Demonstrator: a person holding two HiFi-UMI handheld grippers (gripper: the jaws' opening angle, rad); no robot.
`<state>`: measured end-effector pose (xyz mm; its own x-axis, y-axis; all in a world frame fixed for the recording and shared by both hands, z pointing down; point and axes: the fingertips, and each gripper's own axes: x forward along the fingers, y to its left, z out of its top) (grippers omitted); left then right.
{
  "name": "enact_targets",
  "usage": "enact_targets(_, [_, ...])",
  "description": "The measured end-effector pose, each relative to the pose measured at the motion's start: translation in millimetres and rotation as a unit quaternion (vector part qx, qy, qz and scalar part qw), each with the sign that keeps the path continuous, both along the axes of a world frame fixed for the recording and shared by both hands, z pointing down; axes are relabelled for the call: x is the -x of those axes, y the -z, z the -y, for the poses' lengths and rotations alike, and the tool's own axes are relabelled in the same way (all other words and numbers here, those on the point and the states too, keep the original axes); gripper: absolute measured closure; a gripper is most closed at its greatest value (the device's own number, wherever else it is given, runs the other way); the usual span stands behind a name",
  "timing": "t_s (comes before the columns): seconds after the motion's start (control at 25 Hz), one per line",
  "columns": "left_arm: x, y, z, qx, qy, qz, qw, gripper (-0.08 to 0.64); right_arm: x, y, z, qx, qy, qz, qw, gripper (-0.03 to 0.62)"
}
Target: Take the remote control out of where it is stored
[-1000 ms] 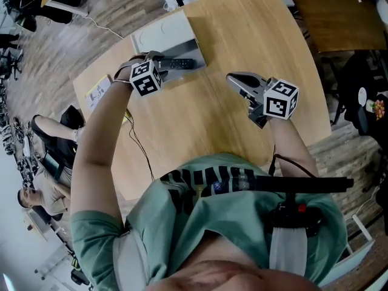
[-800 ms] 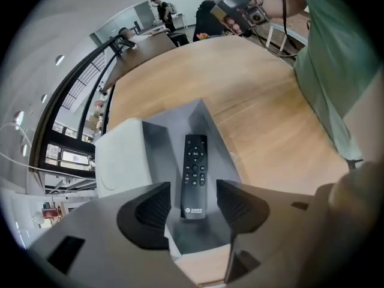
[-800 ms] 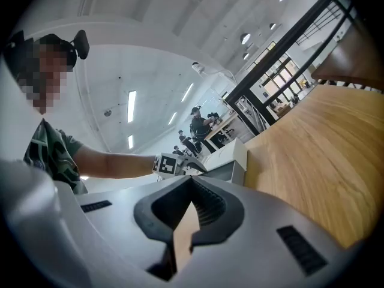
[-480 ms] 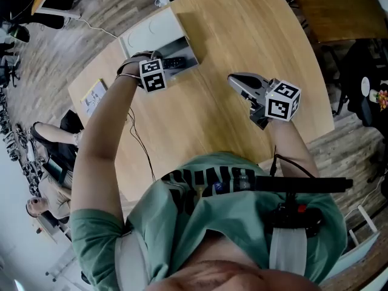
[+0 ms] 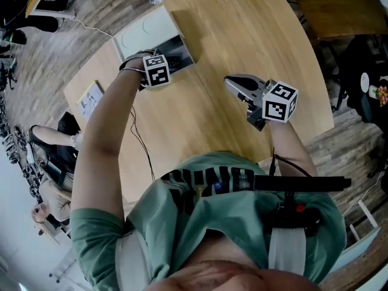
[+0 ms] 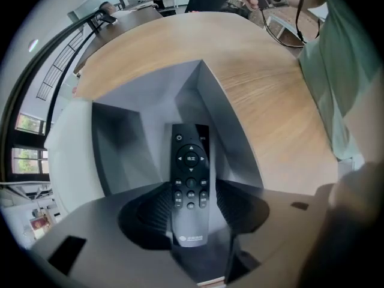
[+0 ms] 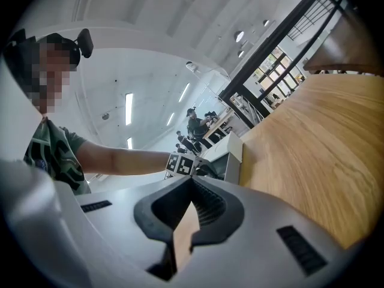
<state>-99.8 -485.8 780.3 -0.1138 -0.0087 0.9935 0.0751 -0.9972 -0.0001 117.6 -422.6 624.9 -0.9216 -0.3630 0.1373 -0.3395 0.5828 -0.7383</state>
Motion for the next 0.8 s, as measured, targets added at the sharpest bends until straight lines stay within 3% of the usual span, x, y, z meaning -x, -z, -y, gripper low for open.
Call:
enact_targets(0.24, [-3, -3, 0, 0.011, -0.003, 0.016, 0.9998, 0.365, 1, -6, -1, 0.006, -0.004, 0.000, 1.000, 0.592])
enact_targets(0.56, [6, 7, -3, -0.002, 0.055, -0.008, 0.9985, 0.373, 1, 7, -3, -0.005, -0.001, -0.005, 1.000, 0.592])
enact_targets(0.8, [5, 49, 4, -0.038, 0.092, -0.061, 0.9932, 0.374, 10, 26, -3, -0.016, 0.003, -0.011, 1.000, 0.592])
